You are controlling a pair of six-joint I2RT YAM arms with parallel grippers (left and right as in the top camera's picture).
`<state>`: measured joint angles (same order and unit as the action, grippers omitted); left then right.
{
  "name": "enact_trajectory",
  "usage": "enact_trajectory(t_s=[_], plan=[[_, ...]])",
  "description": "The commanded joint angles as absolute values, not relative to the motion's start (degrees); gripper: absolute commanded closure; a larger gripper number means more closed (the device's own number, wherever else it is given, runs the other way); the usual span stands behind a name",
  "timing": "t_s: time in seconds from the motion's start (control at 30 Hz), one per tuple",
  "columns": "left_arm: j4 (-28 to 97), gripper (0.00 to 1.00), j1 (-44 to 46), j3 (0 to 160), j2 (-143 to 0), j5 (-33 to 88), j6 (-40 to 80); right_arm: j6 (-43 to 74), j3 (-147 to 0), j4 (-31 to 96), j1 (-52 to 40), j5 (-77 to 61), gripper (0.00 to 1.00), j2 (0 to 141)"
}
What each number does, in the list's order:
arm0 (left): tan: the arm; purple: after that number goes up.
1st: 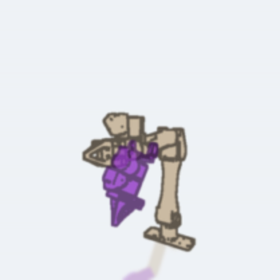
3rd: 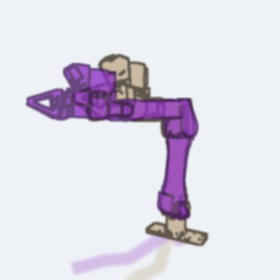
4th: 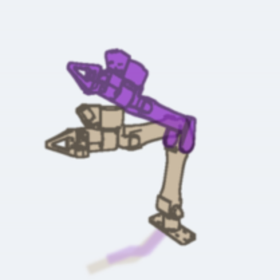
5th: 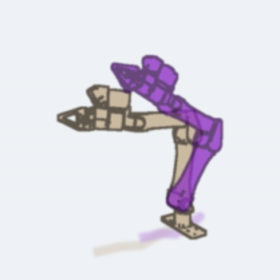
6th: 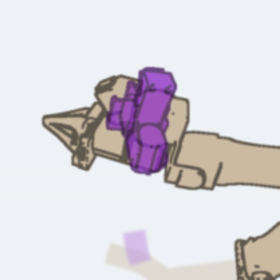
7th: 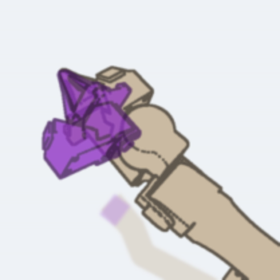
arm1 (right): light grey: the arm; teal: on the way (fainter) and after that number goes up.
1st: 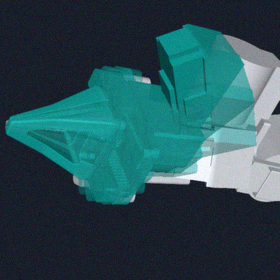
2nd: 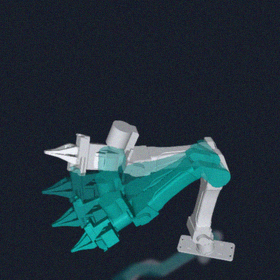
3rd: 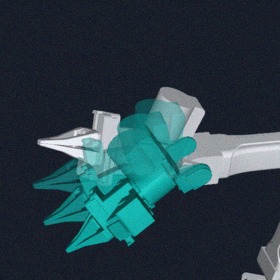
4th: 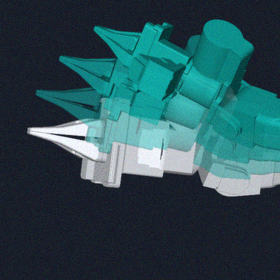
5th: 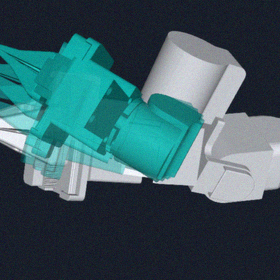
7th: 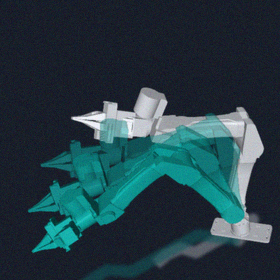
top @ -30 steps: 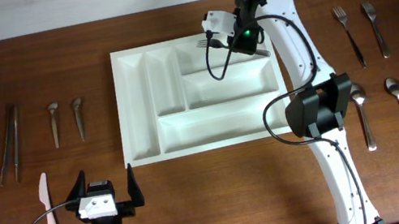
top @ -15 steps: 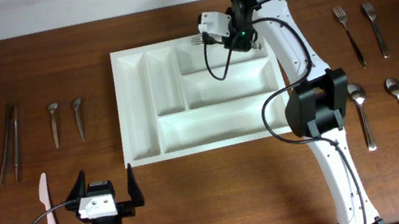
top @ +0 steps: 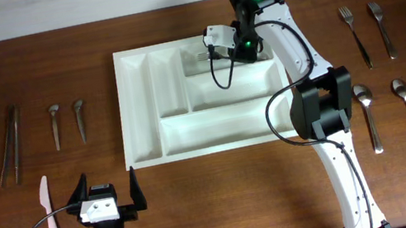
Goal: Pack container
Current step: 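Lower the fork into the upper middle compartment and open the right gripper, then withdraw the right gripper back toward the right-side forks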
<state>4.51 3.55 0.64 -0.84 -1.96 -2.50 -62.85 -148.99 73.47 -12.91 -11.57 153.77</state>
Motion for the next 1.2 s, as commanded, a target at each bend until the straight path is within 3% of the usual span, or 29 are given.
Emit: enact_trajectory(t_s=[0.0, 0.2, 0.37, 0.4, 0.43, 0.47, 0.7, 0.87, 1.17], plan=[[4.8, 0.01, 3.2, 0.5, -0.4, -1.7, -2.2, -63.0, -148.6, 73.6, -13.1, -13.1, 0.83, 153.5], [4.7, 0.01, 3.2, 0.5, -0.4, -1.7, -2.2, -59.5, -149.1, 69.2, -13.1, -13.1, 0.6, 153.5], [4.8, 0.01, 3.2, 0.5, -0.4, -1.7, -2.2, -52.4, -154.5, 65.5, -13.1, -13.1, 0.32, 153.4], [4.8, 0.01, 3.2, 0.5, -0.4, -1.7, -2.2, -51.4, -156.3, 65.6, -13.1, -13.1, 0.23, 153.3], [4.8, 0.01, 3.2, 0.5, -0.4, -1.7, -2.2, -49.8, -158.7, 65.8, -13.1, -12.9, 0.05, 153.3], [4.8, 0.01, 3.2, 0.5, -0.4, -1.7, -2.2, -48.4, -160.7, 66.0, -13.1, -12.6, 0.01, 153.3], [4.8, 0.01, 3.2, 0.5, -0.4, -1.7, -2.2, -32.5, -180.0, 71.9, -11.0, -3.8, 0.01, 153.3], [4.8, 0.01, 3.2, 0.5, -0.4, -1.7, -2.2, -30.9, -180.0, 79.1, -8.0, -3.7, 0.01, 148.7], [4.8, 0.01, 3.2, 0.5, -0.4, -1.7, -2.2, -12.3, -180.0, 87.1, 2.4, 8.4, 0.01, 144.0]])
